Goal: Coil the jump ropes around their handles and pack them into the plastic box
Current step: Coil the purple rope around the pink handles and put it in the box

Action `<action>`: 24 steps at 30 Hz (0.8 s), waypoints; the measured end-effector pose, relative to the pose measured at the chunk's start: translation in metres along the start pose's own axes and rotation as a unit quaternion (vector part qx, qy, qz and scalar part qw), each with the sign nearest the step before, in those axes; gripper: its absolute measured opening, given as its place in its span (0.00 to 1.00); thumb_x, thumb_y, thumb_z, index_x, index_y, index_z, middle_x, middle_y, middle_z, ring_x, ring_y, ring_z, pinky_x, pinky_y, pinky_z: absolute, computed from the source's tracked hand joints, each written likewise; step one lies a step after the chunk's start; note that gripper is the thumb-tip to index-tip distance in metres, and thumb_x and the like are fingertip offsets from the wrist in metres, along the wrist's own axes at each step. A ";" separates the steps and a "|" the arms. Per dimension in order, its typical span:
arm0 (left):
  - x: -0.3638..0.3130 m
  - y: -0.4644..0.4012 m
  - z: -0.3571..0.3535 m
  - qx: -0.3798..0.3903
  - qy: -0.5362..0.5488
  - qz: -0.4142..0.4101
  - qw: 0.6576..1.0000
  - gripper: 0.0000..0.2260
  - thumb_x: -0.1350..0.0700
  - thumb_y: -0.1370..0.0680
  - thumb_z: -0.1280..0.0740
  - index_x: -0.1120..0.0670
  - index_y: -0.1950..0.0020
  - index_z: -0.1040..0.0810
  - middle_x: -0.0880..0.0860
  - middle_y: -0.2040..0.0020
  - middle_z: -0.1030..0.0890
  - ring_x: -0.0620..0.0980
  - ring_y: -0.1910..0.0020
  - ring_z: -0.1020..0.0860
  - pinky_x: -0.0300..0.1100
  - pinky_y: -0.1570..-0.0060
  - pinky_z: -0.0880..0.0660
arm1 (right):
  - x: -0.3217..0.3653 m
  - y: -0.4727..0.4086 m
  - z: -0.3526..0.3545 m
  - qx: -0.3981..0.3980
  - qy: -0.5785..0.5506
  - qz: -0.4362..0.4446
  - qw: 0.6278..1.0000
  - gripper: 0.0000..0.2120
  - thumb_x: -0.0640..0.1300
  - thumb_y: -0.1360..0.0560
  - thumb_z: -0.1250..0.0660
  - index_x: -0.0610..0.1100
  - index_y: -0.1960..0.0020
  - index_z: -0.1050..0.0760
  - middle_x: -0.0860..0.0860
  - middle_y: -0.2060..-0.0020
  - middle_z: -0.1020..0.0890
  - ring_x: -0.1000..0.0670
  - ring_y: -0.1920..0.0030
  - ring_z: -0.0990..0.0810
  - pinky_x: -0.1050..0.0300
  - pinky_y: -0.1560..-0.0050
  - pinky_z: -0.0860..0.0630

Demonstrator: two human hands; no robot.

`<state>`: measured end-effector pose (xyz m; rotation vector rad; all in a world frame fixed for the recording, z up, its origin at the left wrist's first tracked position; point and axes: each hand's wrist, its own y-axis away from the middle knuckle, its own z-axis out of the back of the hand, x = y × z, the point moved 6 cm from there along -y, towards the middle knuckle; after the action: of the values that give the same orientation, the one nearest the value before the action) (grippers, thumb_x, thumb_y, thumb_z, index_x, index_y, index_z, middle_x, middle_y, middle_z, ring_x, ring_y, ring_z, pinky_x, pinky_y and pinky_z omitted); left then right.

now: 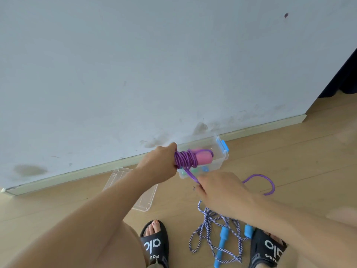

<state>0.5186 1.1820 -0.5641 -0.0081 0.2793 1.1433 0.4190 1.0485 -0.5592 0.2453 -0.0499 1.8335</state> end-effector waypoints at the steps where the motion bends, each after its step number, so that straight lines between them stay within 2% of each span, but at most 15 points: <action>1: -0.006 0.002 -0.007 0.021 -0.049 -0.015 0.998 0.08 0.58 0.27 0.38 0.53 0.49 0.33 0.53 0.61 0.26 0.55 0.67 0.27 0.45 0.70 0.32 | 0.013 0.003 0.009 -0.031 0.035 0.047 0.998 0.14 0.55 0.18 0.47 0.48 0.57 0.33 0.49 0.61 0.22 0.42 0.63 0.26 0.54 0.69 0.40; 3: -0.020 0.007 -0.016 0.051 -0.137 -0.049 0.988 0.09 0.60 0.26 0.39 0.54 0.46 0.33 0.53 0.58 0.27 0.56 0.63 0.27 0.46 0.65 0.33 | 0.029 0.000 0.029 -0.095 0.123 0.095 0.983 0.16 0.55 0.19 0.45 0.49 0.62 0.32 0.50 0.65 0.21 0.44 0.69 0.33 0.56 0.73 0.51; 4: -0.025 0.009 -0.019 0.055 -0.158 -0.061 0.984 0.10 0.60 0.25 0.39 0.54 0.45 0.33 0.54 0.57 0.26 0.58 0.61 0.26 0.46 0.63 0.33 | 0.027 -0.005 0.038 -0.108 0.132 0.087 0.981 0.18 0.55 0.20 0.45 0.49 0.65 0.31 0.50 0.68 0.22 0.45 0.70 0.34 0.56 0.72 0.52; 6: -0.031 0.011 -0.020 0.052 -0.176 -0.087 0.979 0.11 0.60 0.25 0.40 0.54 0.43 0.32 0.54 0.55 0.24 0.59 0.57 0.23 0.46 0.63 0.32 | 0.012 -0.022 0.058 -0.131 0.115 0.090 0.981 0.22 0.56 0.19 0.44 0.47 0.69 0.33 0.52 0.75 0.32 0.44 0.71 0.34 0.56 0.70 0.46; 8: -0.039 0.016 -0.018 0.038 -0.186 -0.138 0.972 0.11 0.58 0.24 0.40 0.54 0.42 0.31 0.55 0.53 0.22 0.61 0.58 0.21 0.48 0.63 0.28 | -0.005 -0.036 0.068 -0.169 0.082 0.091 0.978 0.25 0.56 0.22 0.39 0.46 0.73 0.40 0.53 0.80 0.43 0.44 0.75 0.38 0.58 0.69 0.43; 10: -0.047 0.023 -0.017 0.022 -0.187 -0.193 0.963 0.14 0.57 0.25 0.40 0.55 0.39 0.32 0.56 0.53 0.21 0.61 0.59 0.21 0.49 0.63 0.26 | -0.020 -0.053 0.064 -0.145 0.061 0.083 0.984 0.27 0.60 0.23 0.38 0.44 0.72 0.39 0.50 0.80 0.39 0.48 0.75 0.38 0.57 0.70 0.45; 12: -0.054 0.031 -0.012 0.001 -0.174 -0.235 0.956 0.17 0.56 0.25 0.39 0.56 0.36 0.33 0.55 0.53 0.20 0.61 0.60 0.21 0.47 0.66 0.30 | -0.028 -0.065 0.050 -0.100 0.003 0.071 0.992 0.28 0.63 0.23 0.40 0.43 0.71 0.35 0.49 0.78 0.33 0.51 0.74 0.36 0.56 0.69 0.41; 15: -0.058 0.039 0.005 -0.076 -0.101 -0.308 0.943 0.16 0.57 0.30 0.35 0.54 0.43 0.32 0.52 0.67 0.23 0.60 0.72 0.25 0.42 0.73 0.37 | -0.042 -0.072 0.036 -0.036 -0.146 0.024 0.988 0.29 0.64 0.22 0.43 0.40 0.68 0.31 0.49 0.76 0.29 0.51 0.73 0.33 0.54 0.66 0.33; 17: -0.056 0.044 0.015 -0.116 -0.045 -0.319 0.939 0.18 0.58 0.34 0.34 0.51 0.46 0.34 0.50 0.73 0.28 0.58 0.77 0.30 0.40 0.77 0.40 | -0.050 -0.074 0.023 0.004 -0.293 -0.014 0.956 0.29 0.62 0.21 0.43 0.40 0.69 0.29 0.50 0.75 0.26 0.51 0.71 0.30 0.53 0.63 0.31; 19: -0.055 0.048 0.021 -0.122 0.016 -0.313 0.942 0.19 0.59 0.35 0.33 0.49 0.46 0.34 0.49 0.73 0.28 0.57 0.77 0.32 0.39 0.77 0.39 | -0.051 -0.072 0.009 0.034 -0.410 -0.057 0.910 0.27 0.59 0.20 0.43 0.43 0.71 0.29 0.53 0.76 0.26 0.52 0.72 0.30 0.56 0.61 0.31; 20: -0.055 0.048 0.024 -0.123 0.050 -0.305 0.943 0.19 0.59 0.35 0.34 0.49 0.47 0.33 0.49 0.72 0.27 0.55 0.76 0.31 0.40 0.77 0.38 | -0.052 -0.068 0.000 0.057 -0.443 -0.078 0.891 0.25 0.55 0.18 0.42 0.46 0.71 0.30 0.54 0.76 0.28 0.54 0.73 0.31 0.60 0.64 0.32; 22: -0.049 0.044 0.027 -0.129 0.135 -0.263 0.947 0.15 0.61 0.34 0.33 0.48 0.50 0.31 0.47 0.71 0.26 0.51 0.73 0.31 0.42 0.75 0.35 | -0.056 -0.055 -0.022 0.103 -0.455 -0.146 0.872 0.17 0.44 0.18 0.41 0.53 0.65 0.32 0.57 0.73 0.31 0.57 0.73 0.34 0.63 0.69 0.36; 24: -0.040 0.037 0.029 -0.134 0.224 -0.186 0.947 0.10 0.62 0.31 0.31 0.52 0.54 0.28 0.47 0.69 0.24 0.51 0.70 0.30 0.44 0.71 0.32 | -0.050 -0.043 -0.032 0.115 -0.491 -0.191 0.842 0.17 0.36 0.20 0.46 0.52 0.63 0.34 0.56 0.74 0.34 0.57 0.75 0.38 0.63 0.71 0.41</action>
<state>0.4764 1.1652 -0.5226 -0.5464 0.5008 0.7821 0.4682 1.0181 -0.6039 1.2603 -0.4625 1.1482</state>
